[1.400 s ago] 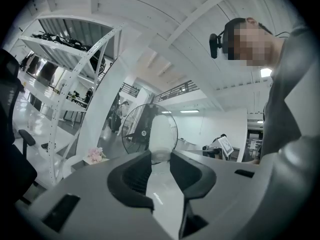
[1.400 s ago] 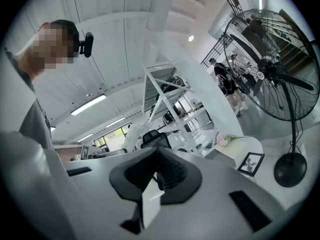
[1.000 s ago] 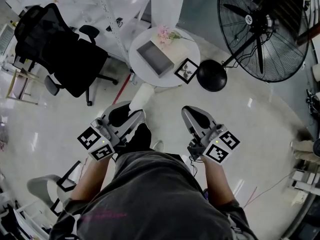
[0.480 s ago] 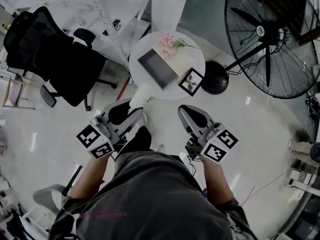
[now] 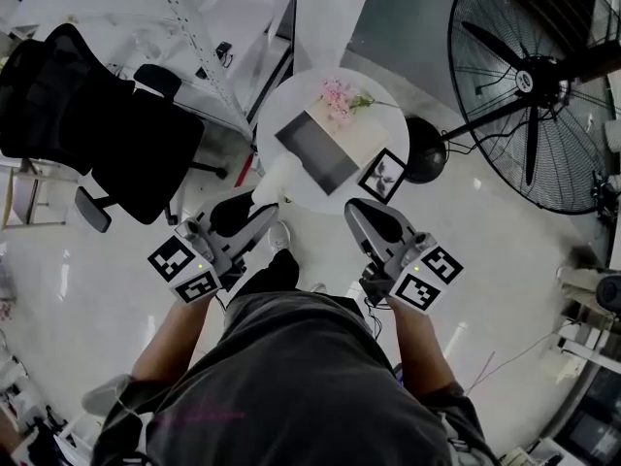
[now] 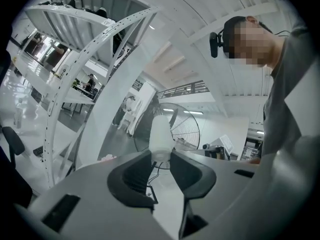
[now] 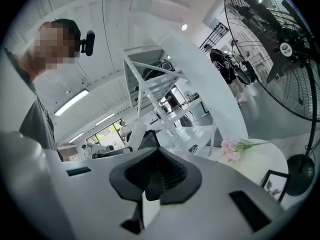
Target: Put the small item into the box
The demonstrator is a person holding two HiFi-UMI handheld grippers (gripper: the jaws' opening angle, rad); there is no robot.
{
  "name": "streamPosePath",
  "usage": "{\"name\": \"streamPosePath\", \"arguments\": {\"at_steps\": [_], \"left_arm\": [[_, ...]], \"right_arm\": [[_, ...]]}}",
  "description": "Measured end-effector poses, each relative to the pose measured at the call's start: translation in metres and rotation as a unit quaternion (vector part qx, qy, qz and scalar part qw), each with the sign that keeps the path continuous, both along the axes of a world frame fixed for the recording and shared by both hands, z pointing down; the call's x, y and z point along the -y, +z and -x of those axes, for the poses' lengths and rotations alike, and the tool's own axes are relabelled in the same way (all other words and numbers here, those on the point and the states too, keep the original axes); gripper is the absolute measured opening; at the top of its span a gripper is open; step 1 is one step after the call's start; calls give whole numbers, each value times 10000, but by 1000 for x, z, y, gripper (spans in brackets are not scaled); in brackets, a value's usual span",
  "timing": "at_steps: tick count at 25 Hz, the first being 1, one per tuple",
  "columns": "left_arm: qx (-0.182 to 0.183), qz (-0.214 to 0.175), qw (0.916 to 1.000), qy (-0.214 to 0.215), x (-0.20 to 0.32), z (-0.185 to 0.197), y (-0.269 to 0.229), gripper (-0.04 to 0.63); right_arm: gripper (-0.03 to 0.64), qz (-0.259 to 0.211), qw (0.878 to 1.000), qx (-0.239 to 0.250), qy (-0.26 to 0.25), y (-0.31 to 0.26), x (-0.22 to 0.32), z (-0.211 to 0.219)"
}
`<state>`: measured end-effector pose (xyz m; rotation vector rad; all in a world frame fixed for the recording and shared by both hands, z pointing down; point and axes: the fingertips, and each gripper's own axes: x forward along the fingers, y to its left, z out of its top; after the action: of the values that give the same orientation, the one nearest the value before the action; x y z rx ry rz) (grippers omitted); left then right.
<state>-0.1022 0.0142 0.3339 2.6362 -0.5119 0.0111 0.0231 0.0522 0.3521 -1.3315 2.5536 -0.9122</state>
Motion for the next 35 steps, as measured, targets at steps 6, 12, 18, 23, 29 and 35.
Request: {"name": "streamPosePath", "arguments": {"at_steps": [6, 12, 18, 23, 29, 35], "left_arm": [[-29, 5, 9999, 105, 42, 15, 2, 124], [-35, 77, 9999, 137, 65, 22, 7, 124], [-4, 180, 9998, 124, 78, 27, 19, 124], [36, 225, 9997, 60, 87, 22, 25, 124], [180, 345, 9992, -101, 99, 6, 37, 124], [472, 500, 9972, -295, 111, -21, 61, 124]], "right_arm": [[24, 52, 9999, -45, 122, 0, 39, 13], [23, 90, 9997, -159, 156, 1, 62, 20], [23, 154, 9995, -227, 171, 6, 75, 23], [23, 197, 9993, -270, 152, 8, 87, 13], [23, 246, 9994, -236, 30, 13, 104, -6], [23, 393, 9989, -176, -165, 25, 125, -36]]}}
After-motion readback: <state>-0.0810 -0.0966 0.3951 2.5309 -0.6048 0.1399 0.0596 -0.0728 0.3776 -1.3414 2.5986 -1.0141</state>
